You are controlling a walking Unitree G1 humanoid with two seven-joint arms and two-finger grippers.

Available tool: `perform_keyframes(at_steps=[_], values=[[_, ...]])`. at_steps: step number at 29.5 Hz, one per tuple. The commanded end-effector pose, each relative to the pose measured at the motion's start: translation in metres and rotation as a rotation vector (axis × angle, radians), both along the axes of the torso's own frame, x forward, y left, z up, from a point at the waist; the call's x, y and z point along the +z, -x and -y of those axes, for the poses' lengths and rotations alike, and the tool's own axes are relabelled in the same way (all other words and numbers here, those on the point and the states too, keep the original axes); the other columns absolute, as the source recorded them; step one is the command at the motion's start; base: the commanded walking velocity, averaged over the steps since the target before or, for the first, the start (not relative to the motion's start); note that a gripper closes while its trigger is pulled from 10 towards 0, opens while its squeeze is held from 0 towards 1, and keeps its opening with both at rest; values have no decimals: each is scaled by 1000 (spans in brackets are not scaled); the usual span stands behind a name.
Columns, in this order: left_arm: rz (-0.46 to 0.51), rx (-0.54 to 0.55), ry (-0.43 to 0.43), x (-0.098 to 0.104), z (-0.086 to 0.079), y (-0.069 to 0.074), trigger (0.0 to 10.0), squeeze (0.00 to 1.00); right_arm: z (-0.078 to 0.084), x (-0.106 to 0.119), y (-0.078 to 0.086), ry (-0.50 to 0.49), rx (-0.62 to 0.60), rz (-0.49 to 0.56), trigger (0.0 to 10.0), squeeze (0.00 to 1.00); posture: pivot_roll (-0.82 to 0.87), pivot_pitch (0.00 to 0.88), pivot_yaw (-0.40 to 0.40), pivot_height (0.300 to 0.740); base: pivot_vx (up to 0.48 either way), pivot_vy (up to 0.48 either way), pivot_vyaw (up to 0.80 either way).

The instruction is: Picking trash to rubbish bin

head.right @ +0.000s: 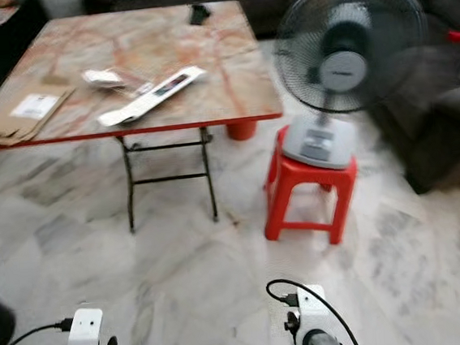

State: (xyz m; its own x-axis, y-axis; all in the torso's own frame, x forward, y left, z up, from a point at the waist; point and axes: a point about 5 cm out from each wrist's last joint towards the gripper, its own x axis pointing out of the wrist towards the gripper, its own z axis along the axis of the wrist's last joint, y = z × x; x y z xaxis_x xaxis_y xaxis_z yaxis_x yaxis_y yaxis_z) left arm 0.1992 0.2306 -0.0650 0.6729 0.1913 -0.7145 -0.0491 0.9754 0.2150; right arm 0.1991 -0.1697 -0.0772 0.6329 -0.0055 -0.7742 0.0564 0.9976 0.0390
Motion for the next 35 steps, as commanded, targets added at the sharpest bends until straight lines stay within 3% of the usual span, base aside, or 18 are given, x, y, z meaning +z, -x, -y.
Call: perform_keyframes(at_steps=[1,16,35], values=[[-21,14,3,-4,1,5,10000,0,-6,-4,6,-10,23,-32,10000,0,124,107,-1,740,0,0,800],[-25,19,11,-5,1,7,10000,0,-19,-1,1,0,129,-16,10000,0,124,78,0,740,0,0,800],[-20,37,24,-5,3,8,10000,0,-21,-3,3,-27,152,-22,10000,0,110,97,-6,740,0,0,716]])
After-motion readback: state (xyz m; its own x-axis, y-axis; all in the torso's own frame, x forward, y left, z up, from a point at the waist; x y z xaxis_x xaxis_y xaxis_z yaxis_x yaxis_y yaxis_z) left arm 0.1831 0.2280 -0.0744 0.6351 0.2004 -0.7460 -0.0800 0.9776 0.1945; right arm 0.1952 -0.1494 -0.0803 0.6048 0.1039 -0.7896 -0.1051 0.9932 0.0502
